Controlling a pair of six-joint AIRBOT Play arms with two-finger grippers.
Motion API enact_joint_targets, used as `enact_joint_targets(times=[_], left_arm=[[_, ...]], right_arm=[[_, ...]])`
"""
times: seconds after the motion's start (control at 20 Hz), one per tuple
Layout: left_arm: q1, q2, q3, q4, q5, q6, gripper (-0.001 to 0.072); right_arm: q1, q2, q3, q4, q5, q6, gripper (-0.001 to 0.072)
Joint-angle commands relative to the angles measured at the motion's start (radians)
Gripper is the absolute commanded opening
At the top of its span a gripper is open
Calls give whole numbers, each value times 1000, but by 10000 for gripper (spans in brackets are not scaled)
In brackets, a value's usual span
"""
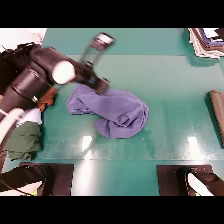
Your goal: Fold the shirts.
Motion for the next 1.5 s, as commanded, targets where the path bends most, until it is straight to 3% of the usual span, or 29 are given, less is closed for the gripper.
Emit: enact_joint_targets(times=[0.0, 0.15, 0.35, 0.5, 0.65, 0.9, 0.95, 1.05, 1.1, 1.35, 1.4, 1.45], left_arm=[[294, -6, -58, -34, -40, -24, 610], [503, -18, -202, -220, 54, 20, 610], [631, -96, -332, -336, 116, 63, 609], [648, -180, -334, -370, 123, 94, 610], [648, -238, -334, -530, 166, 180, 609], [607, -283, -334, -547, 204, 193, 608], [597, -285, -334, -548, 214, 192, 564], [593, -283, -322, -555, 217, 192, 141], [600, -281, -302, -553, 207, 192, 22], [618, -229, -117, -536, 172, 195, 24], [618, -222, -79, -537, 162, 194, 24], [618, -222, -48, -537, 151, 194, 24]], right_arm=[[0, 3, 0, 0, 32, 1, 14], [0, -2, 0, 0, 32, 1, 14], [2, -41, 0, 10, 77, 2, 14], [2, -78, 0, 9, 126, 3, 14], [2, -93, 0, 9, 132, 3, 14], [2, -92, 0, 8, 130, 3, 14], [2, -92, 0, 8, 131, 3, 14], [1, -92, -1, 0, 151, 3, 14], [-3, -92, -10, -6, 173, 3, 14], [-57, -61, -327, -3, 227, 55, 15], [-64, -57, -437, 0, 213, 55, 96], [-65, -61, -537, 8, 194, 58, 359]])
